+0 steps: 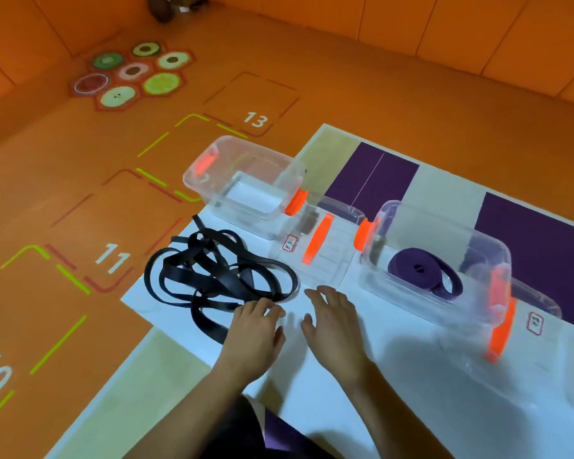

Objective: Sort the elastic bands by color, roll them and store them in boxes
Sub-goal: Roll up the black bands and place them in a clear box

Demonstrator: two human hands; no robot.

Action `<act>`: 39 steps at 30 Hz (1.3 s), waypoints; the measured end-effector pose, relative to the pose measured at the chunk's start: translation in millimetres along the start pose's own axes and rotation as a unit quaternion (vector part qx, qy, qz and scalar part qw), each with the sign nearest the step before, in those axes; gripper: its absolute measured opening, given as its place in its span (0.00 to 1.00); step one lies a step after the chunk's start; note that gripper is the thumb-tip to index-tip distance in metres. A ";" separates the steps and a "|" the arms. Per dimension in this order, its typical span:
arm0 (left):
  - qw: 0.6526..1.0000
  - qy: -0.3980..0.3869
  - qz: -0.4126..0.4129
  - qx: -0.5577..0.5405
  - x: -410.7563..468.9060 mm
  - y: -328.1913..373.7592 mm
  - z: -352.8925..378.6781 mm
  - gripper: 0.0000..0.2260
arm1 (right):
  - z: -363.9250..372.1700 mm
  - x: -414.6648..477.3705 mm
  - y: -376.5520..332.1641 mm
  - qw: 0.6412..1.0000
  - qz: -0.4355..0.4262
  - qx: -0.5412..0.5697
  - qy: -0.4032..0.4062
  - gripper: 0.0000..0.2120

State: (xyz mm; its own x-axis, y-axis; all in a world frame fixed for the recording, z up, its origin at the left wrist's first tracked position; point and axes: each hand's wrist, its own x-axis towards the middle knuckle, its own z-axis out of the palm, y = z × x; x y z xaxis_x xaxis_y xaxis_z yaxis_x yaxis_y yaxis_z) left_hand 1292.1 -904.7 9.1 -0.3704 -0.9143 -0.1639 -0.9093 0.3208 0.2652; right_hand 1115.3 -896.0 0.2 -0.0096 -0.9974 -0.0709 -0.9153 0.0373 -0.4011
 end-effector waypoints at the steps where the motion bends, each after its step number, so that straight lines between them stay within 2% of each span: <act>1: 1.000 -0.010 0.001 -0.003 0.5 -20.1 -0.2 0.14 | 11.2 3.9 -12.9 1.000 0.008 -0.001 -0.014 0.20; 5: 0.998 -0.047 0.020 0.023 9.0 -93.8 -9.0 0.16 | 42.2 23.0 -63.8 0.995 0.061 0.005 -0.083 0.22; 7: 0.996 -0.063 0.037 0.051 16.6 -128.4 -15.1 0.22 | 57.7 33.1 -88.6 0.990 0.098 0.025 -0.097 0.20; 10: 0.993 -0.067 0.045 0.085 29.8 -173.0 -15.9 0.32 | 81.3 46.8 -116.6 0.989 0.117 0.049 -0.075 0.18; 12: 0.991 -0.078 0.055 0.097 38.6 -198.3 -12.7 0.37 | 90.6 56.0 -130.9 0.988 0.132 0.049 -0.071 0.25; 14: 0.989 -0.102 0.064 0.090 43.0 -213.2 -11.4 0.38 | 94.8 63.9 -138.4 0.986 0.146 0.035 -0.076 0.29; 18: 0.985 -0.146 0.078 0.044 41.1 -226.4 -4.8 0.35 | 101.6 72.3 -143.3 0.974 0.168 -0.042 -0.143 0.17; 20: 0.986 -0.141 0.086 0.014 35.1 -230.4 -1.9 0.34 | 107.0 68.5 -140.1 0.973 0.179 -0.028 -0.146 0.13; 22: 0.989 -0.119 0.086 0.003 32.0 -235.1 0.5 0.32 | 108.4 61.0 -137.8 0.977 0.181 0.003 -0.108 0.10; 25: 0.996 -0.057 0.061 0.008 30.9 -241.0 0.1 0.26 | 100.1 47.8 -140.3 0.977 0.184 0.103 0.003 0.04; 28: 0.999 -0.044 0.022 0.017 29.5 -250.9 -5.0 0.17 | 69.9 38.8 -148.7 0.952 0.210 0.193 0.116 0.05; 31: 0.997 -0.061 -0.010 0.036 27.0 -263.7 -10.3 0.13 | 20.4 35.8 -153.6 0.920 0.234 0.235 0.211 0.03; 33: 0.997 -0.064 -0.025 0.043 26.8 -267.6 -13.1 0.11 | -16.4 35.7 -157.4 0.905 0.240 0.267 0.229 0.07; 36: 0.996 -0.064 -0.028 0.059 23.4 -263.3 -20.5 0.11 | -69.5 28.8 -173.6 0.904 0.189 0.289 0.252 0.09; 39: 0.995 -0.065 -0.021 0.074 25.2 -257.7 -23.6 0.11 | -111.2 22.9 -189.4 0.890 0.155 0.318 0.286 0.04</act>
State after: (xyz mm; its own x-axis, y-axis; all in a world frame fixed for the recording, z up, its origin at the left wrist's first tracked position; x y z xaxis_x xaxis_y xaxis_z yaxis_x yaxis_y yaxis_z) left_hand 1521.6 -1016.2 -41.0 -0.3442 -0.8909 -0.2964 -0.9389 0.3246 0.1144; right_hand 1243.7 -932.7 176.1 -0.5921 -0.7942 0.1366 -0.4217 0.1609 -0.8923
